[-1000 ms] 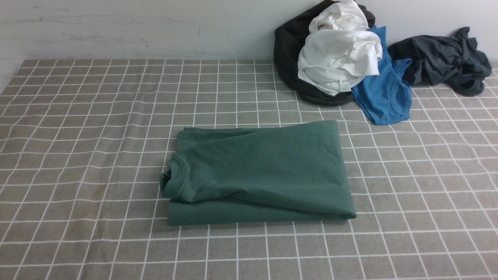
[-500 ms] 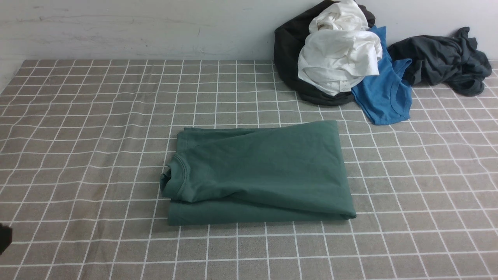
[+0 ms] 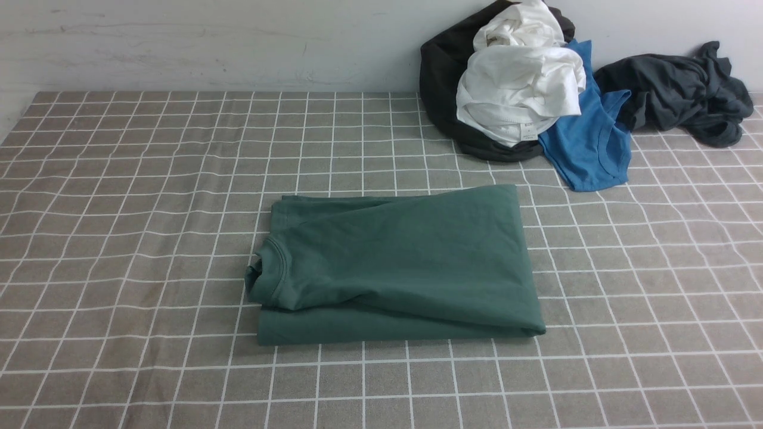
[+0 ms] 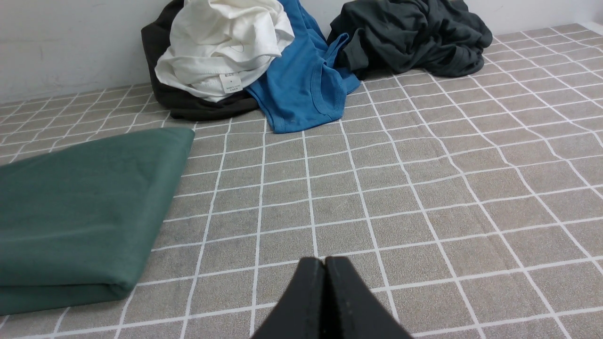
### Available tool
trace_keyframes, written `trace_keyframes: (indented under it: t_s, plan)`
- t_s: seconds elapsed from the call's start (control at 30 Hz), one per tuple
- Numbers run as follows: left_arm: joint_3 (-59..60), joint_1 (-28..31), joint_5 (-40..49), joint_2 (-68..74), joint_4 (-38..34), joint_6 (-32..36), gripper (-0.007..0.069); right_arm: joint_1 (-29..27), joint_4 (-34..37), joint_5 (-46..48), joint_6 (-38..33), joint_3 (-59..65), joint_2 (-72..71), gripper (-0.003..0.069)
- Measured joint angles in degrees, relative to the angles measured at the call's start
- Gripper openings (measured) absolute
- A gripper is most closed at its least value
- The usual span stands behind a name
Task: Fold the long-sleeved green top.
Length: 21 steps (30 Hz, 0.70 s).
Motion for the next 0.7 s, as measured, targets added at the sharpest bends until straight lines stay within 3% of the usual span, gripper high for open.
trace_keyframes:
  t_s: [0.17, 0.5, 0.7]
  plan:
    - [1.5, 3.4, 1.0, -1.6, -0.3, 0.0, -0.0007, 0.0, 0.0, 0.0, 0.0, 0.0, 0.0, -0.0014]
    - [1.6, 4.2, 17.6, -1.7, -1.0, 2.2, -0.0007, 0.0, 0.0, 0.0, 0.0, 0.0, 0.0, -0.0014]
    - [1.6, 4.2, 18.4, -1.7, -2.7, 5.7, -0.0007, 0.0, 0.0, 0.0, 0.0, 0.0, 0.0, -0.0014]
